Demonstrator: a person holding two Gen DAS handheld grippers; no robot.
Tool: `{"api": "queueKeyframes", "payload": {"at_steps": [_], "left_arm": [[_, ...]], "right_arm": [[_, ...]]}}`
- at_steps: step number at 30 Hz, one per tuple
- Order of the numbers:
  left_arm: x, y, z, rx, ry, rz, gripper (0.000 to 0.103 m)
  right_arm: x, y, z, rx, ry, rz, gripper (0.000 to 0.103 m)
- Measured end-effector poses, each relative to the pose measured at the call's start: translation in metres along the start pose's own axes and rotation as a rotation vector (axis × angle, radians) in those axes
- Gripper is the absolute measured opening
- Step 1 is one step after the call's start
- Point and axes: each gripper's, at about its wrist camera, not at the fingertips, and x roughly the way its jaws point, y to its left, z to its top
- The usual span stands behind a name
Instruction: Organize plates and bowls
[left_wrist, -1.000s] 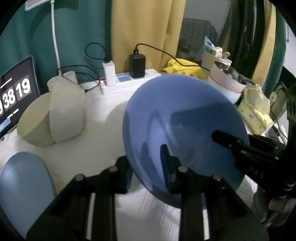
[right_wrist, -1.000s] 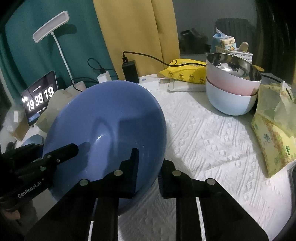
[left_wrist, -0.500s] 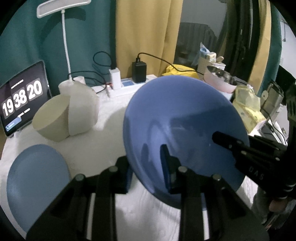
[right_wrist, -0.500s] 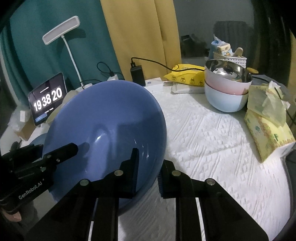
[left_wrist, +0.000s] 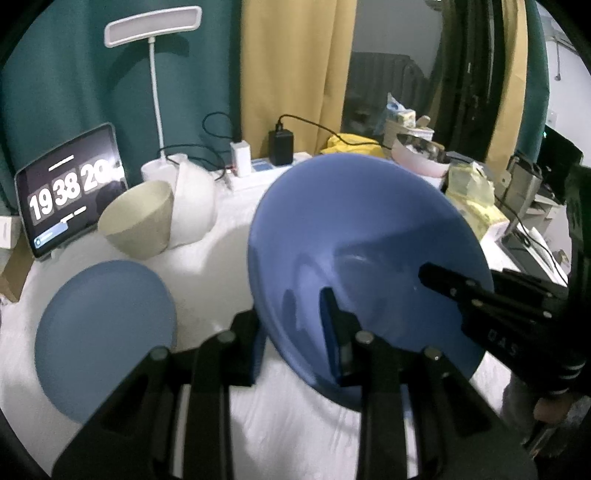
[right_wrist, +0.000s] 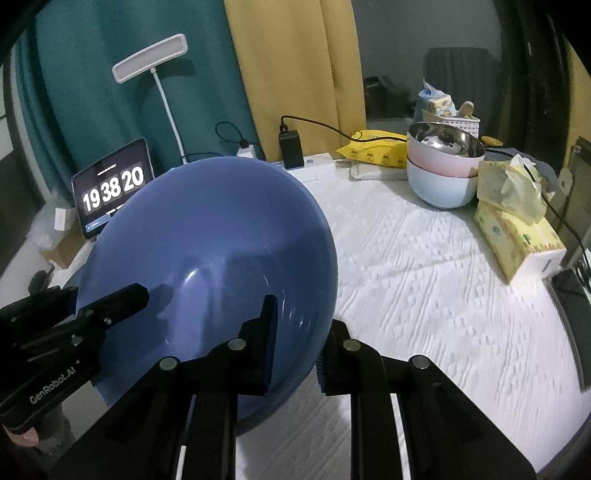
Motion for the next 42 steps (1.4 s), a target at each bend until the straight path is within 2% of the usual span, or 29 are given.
{"api": "queueKeyframes", "payload": {"at_steps": [12,21,34,42], "left_arm": [[-0.036,0.013,-0.030,-0.020,0.004,-0.016,0.028],[-0.048,0.022,-0.047,-0.038,0.015,-0.015,0.028],[-0.036,0.032,-0.063,-0.052,0.078,-0.006,0.028],[-0.026,0.035,-0.067,-0.073,0.115,-0.010,0.029]], "right_arm": [[-0.026,0.024,-0.028,0.002,0.020,0.005,0.019],[-0.028,0.040,-0.040,-0.004,0.043,0.008,0.019],[-0.008,0.046,-0.051,0.027,0.131,0.018,0.022],[-0.002,0.043,-0.054,0.041,0.151,0.025,0.023]]}}
